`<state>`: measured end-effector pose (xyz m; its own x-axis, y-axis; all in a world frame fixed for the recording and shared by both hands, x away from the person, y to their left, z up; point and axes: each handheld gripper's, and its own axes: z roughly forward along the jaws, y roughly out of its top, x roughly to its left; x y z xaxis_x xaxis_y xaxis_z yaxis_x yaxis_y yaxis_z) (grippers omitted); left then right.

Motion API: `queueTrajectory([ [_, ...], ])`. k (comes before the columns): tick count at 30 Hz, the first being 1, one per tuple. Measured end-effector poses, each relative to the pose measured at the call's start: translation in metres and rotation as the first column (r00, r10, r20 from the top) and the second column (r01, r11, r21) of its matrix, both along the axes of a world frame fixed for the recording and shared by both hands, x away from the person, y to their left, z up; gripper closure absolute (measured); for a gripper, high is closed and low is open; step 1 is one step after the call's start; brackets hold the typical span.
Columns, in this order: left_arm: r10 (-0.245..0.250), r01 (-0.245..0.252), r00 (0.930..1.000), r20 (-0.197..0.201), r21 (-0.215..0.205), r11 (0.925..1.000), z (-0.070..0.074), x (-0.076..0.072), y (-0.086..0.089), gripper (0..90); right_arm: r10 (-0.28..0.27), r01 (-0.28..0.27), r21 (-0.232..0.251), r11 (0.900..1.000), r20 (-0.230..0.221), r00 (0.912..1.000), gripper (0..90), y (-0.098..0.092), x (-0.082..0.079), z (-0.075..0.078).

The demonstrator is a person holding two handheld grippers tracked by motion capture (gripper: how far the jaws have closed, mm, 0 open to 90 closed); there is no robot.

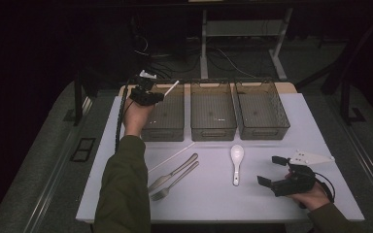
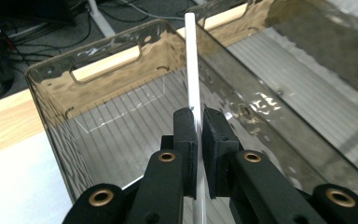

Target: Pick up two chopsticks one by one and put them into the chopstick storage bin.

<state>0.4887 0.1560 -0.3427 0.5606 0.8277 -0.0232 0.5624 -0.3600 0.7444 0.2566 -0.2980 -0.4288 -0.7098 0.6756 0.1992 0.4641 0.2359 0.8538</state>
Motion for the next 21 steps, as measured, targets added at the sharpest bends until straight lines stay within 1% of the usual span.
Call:
queueTrajectory([
  [5,0.020,-0.020,0.9998,0.001,-0.005,0.9998,-0.008,0.008,-0.002,83.8,0.004,-0.004,0.007,1.000,0.003,1.0000,0.8,-0.001,0.000,0.001],
  [7,0.030,-0.030,0.9996,0.000,-0.001,0.9996,-0.012,0.011,-0.002,83.8,0.004,-0.004,0.008,1.000,0.003,1.0000,0.8,0.000,0.000,0.000],
  [8,0.033,-0.033,0.9995,0.000,0.012,0.9994,-0.014,0.012,-0.002,83.8,0.004,-0.004,0.008,1.000,0.003,1.0000,0.8,0.000,0.000,0.000],
  [10,0.045,-0.045,0.9989,0.011,0.005,0.9990,-0.018,0.015,-0.002,83.8,0.005,-0.005,0.008,1.000,0.004,1.0000,0.8,-0.001,0.000,0.001],
  [12,0.056,-0.056,0.9983,0.013,-0.004,0.9984,-0.020,0.017,-0.003,83.8,0.004,-0.004,0.009,1.000,0.004,1.0000,0.8,-0.001,0.000,0.001],
  [14,0.057,-0.057,0.9982,0.018,0.000,0.9983,-0.023,0.018,-0.004,83.8,0.000,0.000,0.016,1.000,-0.001,1.0000,0.8,-0.001,-0.001,0.001],
  [16,0.057,-0.057,0.9982,0.019,-0.003,0.9984,-0.025,0.020,-0.006,83.8,0.005,-0.005,0.013,1.000,0.003,1.0000,0.8,-0.001,0.000,0.001],
  [17,0.063,-0.063,0.9978,0.022,0.006,0.9980,-0.027,0.021,-0.007,83.8,0.005,-0.005,0.012,1.000,0.002,1.0000,0.8,-0.001,0.000,0.001],
  [19,0.066,-0.066,0.9977,0.016,0.004,0.9978,-0.029,0.022,-0.007,83.7,0.004,-0.004,0.014,1.000,0.003,1.0000,0.8,-0.001,-0.001,0.001],
  [21,0.067,-0.068,0.9977,0.006,0.021,0.9975,-0.031,0.023,-0.008,83.7,0.002,-0.002,0.018,1.000,-0.002,1.0000,0.8,-0.001,-0.001,0.001],
])
